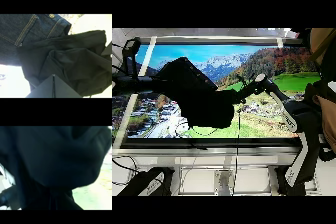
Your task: Fold the clothes and pants, and hang the long-sleeved shirts on hangers.
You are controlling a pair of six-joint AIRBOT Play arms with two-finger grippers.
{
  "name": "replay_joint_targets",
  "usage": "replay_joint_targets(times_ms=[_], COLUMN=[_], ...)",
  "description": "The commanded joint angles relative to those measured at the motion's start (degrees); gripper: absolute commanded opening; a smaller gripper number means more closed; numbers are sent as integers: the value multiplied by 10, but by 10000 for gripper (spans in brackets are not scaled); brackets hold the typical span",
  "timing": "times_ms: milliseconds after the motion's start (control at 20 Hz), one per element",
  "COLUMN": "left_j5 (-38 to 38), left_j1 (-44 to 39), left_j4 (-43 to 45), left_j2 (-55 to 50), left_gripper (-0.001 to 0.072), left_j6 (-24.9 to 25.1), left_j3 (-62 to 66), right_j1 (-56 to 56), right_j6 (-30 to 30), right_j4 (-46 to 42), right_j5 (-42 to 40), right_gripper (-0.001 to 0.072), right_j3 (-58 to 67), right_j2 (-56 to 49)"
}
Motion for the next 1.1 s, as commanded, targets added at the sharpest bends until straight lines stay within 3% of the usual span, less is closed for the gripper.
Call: replay_joint_targets(times_ms=[0,350,650,1050], left_j5=[-1,-1,-1,-1], left_j1=[0,0,0,0], left_j4=[0,0,0,-12], left_j2=[1,1,0,0], left_gripper=[20,21,20,21], left_j6=[0,0,0,0], left_j3=[0,0,0,0], right_j1=[-23,-182,-405,-731], right_j6=[-4,54,58,59], right_j4=[-23,-154,-167,-216], right_j5=[37,175,269,271], right_gripper=[7,7,7,6], right_j3=[47,167,220,220], right_j2=[33,99,136,229])
